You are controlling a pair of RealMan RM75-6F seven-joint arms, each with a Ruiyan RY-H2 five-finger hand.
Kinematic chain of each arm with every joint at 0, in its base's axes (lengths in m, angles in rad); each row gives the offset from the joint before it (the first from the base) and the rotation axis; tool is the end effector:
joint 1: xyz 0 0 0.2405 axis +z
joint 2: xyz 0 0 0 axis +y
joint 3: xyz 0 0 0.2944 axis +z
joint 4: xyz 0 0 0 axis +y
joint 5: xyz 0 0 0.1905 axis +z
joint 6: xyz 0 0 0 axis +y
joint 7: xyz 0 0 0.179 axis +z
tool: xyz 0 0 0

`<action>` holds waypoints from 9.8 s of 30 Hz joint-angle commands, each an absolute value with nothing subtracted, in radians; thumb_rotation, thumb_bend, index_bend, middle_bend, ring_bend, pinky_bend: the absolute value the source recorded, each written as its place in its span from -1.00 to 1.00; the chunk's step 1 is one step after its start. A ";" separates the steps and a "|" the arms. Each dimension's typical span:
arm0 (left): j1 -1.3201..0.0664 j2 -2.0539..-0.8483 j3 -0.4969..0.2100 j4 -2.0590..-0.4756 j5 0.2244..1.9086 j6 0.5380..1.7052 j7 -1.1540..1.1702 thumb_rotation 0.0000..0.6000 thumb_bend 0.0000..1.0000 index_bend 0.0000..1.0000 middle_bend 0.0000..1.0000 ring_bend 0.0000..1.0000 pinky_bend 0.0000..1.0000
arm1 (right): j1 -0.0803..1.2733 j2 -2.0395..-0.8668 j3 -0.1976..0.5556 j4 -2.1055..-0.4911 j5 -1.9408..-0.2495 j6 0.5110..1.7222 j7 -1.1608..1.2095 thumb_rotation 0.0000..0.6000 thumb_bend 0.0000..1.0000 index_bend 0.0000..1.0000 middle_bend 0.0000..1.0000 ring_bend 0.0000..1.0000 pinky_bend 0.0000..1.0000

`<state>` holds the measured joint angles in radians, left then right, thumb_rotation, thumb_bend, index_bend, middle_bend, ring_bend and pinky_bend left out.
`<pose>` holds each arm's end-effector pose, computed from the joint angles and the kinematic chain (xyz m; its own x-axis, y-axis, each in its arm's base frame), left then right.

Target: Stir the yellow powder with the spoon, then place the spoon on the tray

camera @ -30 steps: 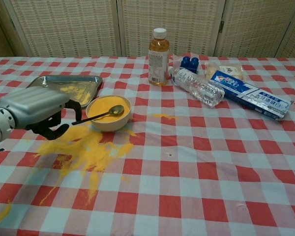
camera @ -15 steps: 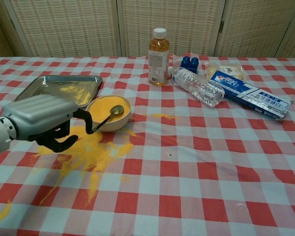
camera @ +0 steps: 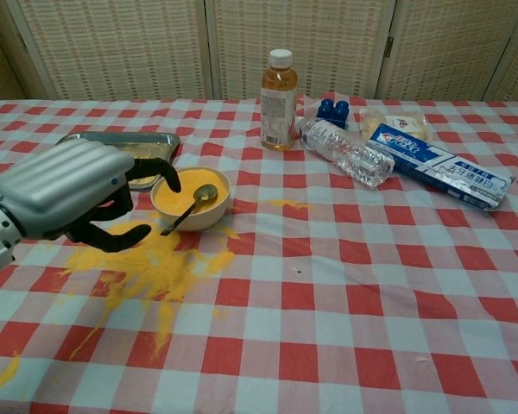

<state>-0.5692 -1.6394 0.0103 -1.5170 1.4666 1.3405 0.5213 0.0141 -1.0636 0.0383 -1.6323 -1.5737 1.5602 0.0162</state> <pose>-0.1675 0.3101 -0.0131 0.5280 -0.0326 0.8486 0.7271 -0.4989 -0.4716 -0.3338 -0.1909 0.2158 0.4158 0.0334 0.9088 -0.9089 -0.0185 0.4165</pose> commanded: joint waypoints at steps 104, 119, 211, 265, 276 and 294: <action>-0.512 -1.990 -0.024 -0.762 1.695 1.525 0.344 1.00 -0.13 0.00 1.00 1.00 1.00 | 0.005 -1.047 0.013 -1.636 -1.621 1.575 0.053 1.00 -0.87 -1.00 -1.00 -1.00 -1.00; -0.512 -1.996 -0.020 -0.732 1.697 1.528 0.343 1.00 -0.13 -0.14 1.00 1.00 1.00 | 0.006 -1.043 0.010 -1.637 -1.626 1.573 0.062 1.00 -0.87 -1.00 -1.00 -1.00 -1.00; -0.501 -2.018 0.006 -0.698 1.704 1.552 0.212 1.00 -0.11 0.00 1.00 1.00 1.00 | 0.006 -1.043 0.010 -1.639 -1.619 1.570 0.057 1.00 -0.87 -1.00 -1.00 -1.00 -1.00; -0.511 -2.037 0.012 -0.654 1.718 1.579 0.131 1.00 -0.11 0.00 1.00 1.00 1.00 | 0.006 -1.044 0.010 -1.640 -1.617 1.568 0.051 1.00 -0.87 -1.00 -1.00 -1.00 -1.00; -0.512 -2.035 0.008 -0.648 1.717 1.586 0.133 1.00 -0.11 0.06 1.00 1.00 1.00 | 0.008 -1.044 0.009 -1.638 -1.617 1.562 0.050 1.00 -0.87 -1.00 -1.00 -1.00 -1.00; -0.511 -2.019 0.003 -0.663 1.712 1.594 0.129 1.00 -0.11 0.13 1.00 1.00 1.00 | 0.009 -1.046 0.006 -1.641 -1.620 1.559 0.042 1.00 -0.87 -1.00 -1.00 -1.00 -1.00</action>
